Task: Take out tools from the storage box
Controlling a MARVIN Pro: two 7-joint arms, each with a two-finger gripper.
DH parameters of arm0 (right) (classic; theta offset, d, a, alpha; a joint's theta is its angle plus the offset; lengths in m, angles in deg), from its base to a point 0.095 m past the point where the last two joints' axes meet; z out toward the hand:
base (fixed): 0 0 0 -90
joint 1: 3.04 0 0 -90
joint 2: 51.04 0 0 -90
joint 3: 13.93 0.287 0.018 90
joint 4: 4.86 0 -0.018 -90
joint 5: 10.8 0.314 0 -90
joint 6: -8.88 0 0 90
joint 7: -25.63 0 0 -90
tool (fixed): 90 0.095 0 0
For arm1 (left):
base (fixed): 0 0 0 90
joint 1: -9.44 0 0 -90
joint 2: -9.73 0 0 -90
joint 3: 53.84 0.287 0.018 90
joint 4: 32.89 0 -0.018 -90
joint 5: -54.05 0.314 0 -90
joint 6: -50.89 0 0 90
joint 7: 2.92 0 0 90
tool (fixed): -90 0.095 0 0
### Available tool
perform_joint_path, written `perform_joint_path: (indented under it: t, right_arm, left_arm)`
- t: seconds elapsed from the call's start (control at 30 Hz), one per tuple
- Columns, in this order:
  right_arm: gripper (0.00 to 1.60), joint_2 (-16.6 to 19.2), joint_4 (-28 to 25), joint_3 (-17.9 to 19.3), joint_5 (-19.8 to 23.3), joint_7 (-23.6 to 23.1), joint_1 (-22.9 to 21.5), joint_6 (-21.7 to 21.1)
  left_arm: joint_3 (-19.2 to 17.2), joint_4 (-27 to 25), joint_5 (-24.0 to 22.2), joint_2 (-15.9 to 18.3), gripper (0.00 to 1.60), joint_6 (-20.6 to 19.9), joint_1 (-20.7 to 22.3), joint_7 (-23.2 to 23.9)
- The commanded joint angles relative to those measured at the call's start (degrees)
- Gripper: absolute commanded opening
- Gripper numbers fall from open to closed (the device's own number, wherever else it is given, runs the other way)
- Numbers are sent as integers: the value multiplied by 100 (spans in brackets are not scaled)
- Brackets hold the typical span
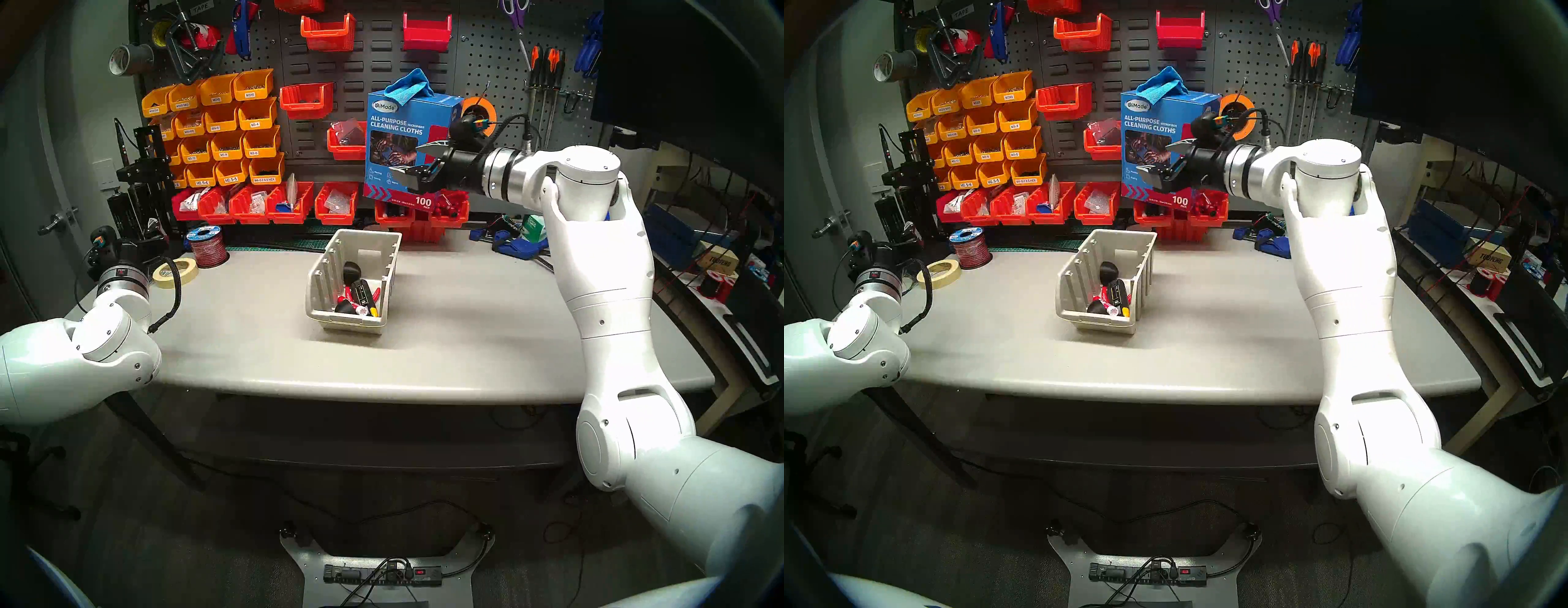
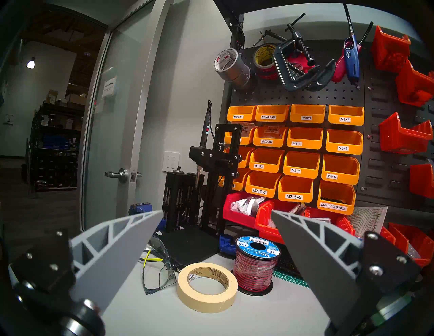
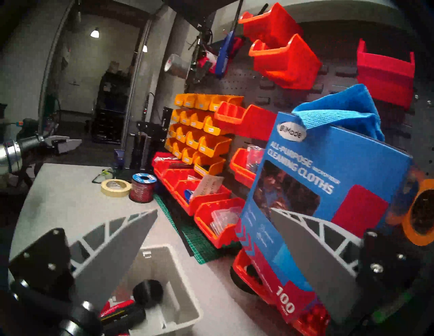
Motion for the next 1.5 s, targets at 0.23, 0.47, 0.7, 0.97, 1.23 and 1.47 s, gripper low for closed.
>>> perform_joint_path:
  t: [0.23,0.47,0.7,0.97,1.23,1.47]
  right_arm:
    - [160,62,576,-156,159,-547,-454,330]
    - [160,59,635,-155,162,-600,-483,376]
    - [160,55,647,-148,156,-621,-488,391]
    - [160,208,1481,-432,180,-1300,-1093,268]
    - [160,154,2242,-629,-84,-1707,-1506,182]
    - [160,67,2799,-773,-316,-2009,-1772,121]
  left_arm:
    - [-64,-14,48,-11,160,-13,71,-6]
    - [-64,-14,49,-11,160,-13,71,-7]
    - [-64,-14,51,-12,160,-14,71,-9]
    - [-63,-13,48,-12,160,-11,70,-7]
    - [-62,-11,42,-14,160,-4,68,-6]
    - [-62,-11,43,-14,160,-4,68,-6]
